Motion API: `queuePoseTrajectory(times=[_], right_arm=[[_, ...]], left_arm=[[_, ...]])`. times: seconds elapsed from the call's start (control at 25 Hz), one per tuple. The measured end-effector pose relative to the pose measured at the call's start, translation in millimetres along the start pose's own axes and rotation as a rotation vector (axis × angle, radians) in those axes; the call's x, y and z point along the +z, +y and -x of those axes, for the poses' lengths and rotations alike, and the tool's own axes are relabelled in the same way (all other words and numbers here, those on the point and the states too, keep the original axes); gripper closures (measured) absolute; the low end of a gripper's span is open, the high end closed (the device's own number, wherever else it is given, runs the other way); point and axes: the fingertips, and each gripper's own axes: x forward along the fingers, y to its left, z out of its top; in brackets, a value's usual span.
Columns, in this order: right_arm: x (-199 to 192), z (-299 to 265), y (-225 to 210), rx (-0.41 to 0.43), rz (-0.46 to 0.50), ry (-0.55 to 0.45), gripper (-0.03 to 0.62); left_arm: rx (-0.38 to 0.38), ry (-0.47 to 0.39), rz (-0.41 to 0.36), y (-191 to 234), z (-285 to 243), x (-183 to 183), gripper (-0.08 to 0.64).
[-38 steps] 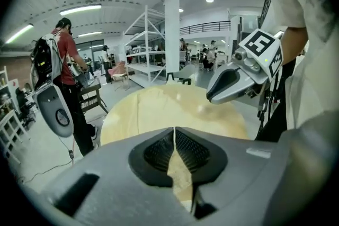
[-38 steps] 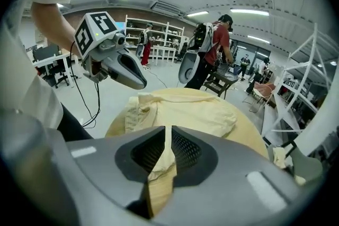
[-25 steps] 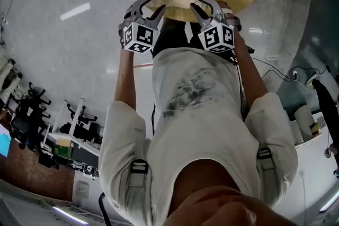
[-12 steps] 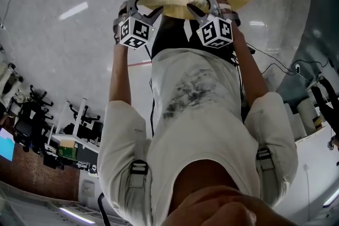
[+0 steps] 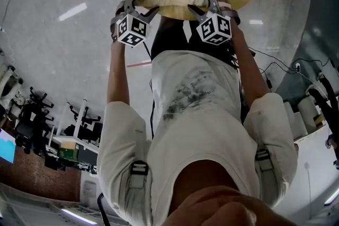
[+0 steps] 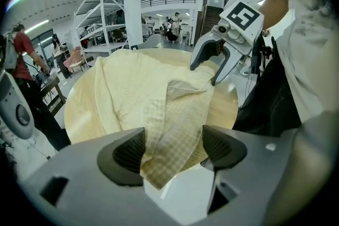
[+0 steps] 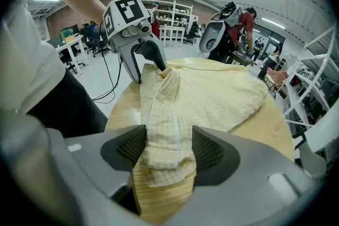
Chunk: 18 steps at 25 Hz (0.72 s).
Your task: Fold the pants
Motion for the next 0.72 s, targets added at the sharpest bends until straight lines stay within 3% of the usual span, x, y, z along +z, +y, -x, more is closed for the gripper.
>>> queuePoseTrajectory(times=[0.48, 0.72], right_arm=[[-14.6, -11.5, -1.7, 0.011, -0.054, 0.000, 0.386], [-14.6, -11.0, -5.5, -0.010, -0.055, -0.001, 0.484]], left_arm=[[0.042, -0.020, 0.005, 7.1, -5.8, -0.6, 0.298], [0.079, -0.018, 0.002, 11.0, -5.4, 3.1, 0.445]])
